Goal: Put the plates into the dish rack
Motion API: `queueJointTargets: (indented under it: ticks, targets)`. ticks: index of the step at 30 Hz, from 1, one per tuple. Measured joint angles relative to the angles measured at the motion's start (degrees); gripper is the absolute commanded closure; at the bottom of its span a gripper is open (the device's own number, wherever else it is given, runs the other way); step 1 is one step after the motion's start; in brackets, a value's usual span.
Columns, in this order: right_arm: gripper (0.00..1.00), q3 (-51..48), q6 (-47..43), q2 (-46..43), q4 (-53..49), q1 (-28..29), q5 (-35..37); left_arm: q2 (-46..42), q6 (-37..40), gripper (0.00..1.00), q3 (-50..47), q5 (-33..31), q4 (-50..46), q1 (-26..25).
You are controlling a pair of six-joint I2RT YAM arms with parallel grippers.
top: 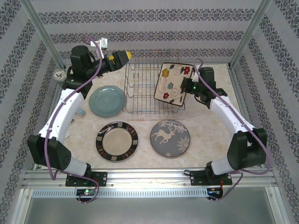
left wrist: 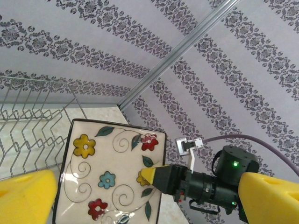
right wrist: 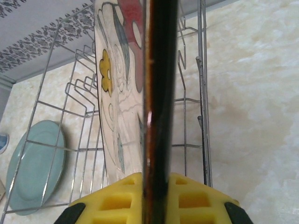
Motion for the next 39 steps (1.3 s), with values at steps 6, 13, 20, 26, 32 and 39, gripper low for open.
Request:
queueJointTargets:
  ticks: [6, 13, 20, 26, 32, 39]
  targets:
    - [1.00, 0.02, 0.02, 0.37, -0.24, 2.34, 4.85, -3.13, 3.80, 0.00, 0.31, -1.36, -7.87, 0.00]
    - [1.00, 1.79, -0.92, 0.37, -1.86, 5.29, 11.10, -5.88, 5.88, 0.00, -1.42, -3.45, -10.56, 0.00]
    - [1.00, 3.32, -1.66, 0.37, -1.88, 6.40, 15.85, -5.97, 6.75, 0.00, -2.82, -4.39, -10.80, 0.04]
    - [1.00, 3.91, -3.32, 1.46, -0.85, 7.74, 20.59, -5.97, 6.97, 0.00, -4.13, -4.50, -10.80, 0.70]
    - [1.00, 7.43, -6.29, 5.42, 0.28, 9.94, 24.83, -5.97, 6.97, 0.00, -5.09, -4.46, -10.75, 1.60]
    - [1.00, 10.45, -9.57, 7.28, 2.19, 11.65, 29.42, -5.97, 6.67, 0.00, -5.75, -3.50, -10.21, 3.50]
